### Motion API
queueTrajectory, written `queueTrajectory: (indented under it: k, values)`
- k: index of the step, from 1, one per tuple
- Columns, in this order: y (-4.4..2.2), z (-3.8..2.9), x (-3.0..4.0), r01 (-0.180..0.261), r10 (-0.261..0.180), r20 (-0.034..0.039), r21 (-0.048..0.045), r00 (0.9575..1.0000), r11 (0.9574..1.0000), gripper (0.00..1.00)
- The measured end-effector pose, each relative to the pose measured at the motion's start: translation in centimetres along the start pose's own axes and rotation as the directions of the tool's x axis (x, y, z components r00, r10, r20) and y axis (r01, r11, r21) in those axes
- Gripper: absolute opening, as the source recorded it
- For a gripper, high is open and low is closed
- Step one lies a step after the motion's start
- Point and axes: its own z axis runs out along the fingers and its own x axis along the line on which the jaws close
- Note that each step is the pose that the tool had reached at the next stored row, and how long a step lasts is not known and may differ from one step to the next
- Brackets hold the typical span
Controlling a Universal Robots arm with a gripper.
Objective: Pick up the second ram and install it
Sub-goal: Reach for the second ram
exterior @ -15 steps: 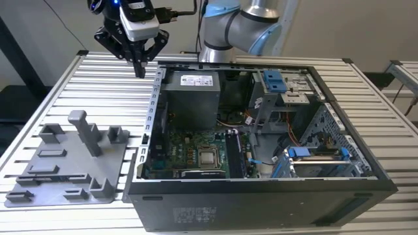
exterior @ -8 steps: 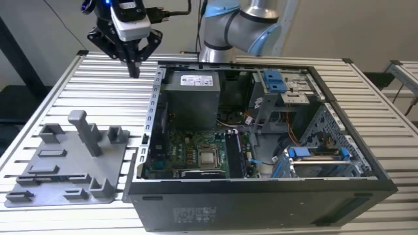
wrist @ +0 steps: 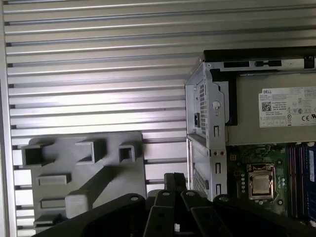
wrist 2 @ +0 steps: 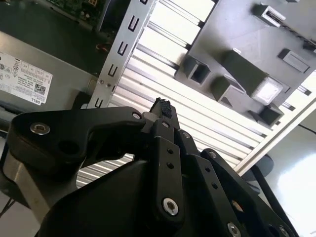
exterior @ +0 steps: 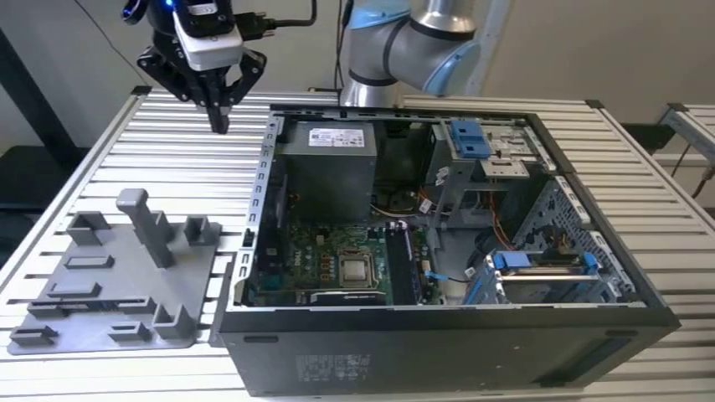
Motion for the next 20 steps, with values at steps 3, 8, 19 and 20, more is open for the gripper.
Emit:
queueTrajectory:
  k: [3,8,19,20]
  values:
    - [-0.02,0.04,0.23,0.000,0.000,-0.0027,0.0000,1.0000,1.0000,0.11]
    - [-0.04,0.08,0.55,0.000,0.000,-0.0070,0.0005,1.0000,1.0000,0.11]
    - [-0.21,0.10,2.93,0.000,0.000,-0.0079,0.0005,1.0000,1.0000,0.11]
    - [-0.23,0.11,3.21,0.000,0.000,-0.0079,0.0004,1.0000,1.0000,0.11]
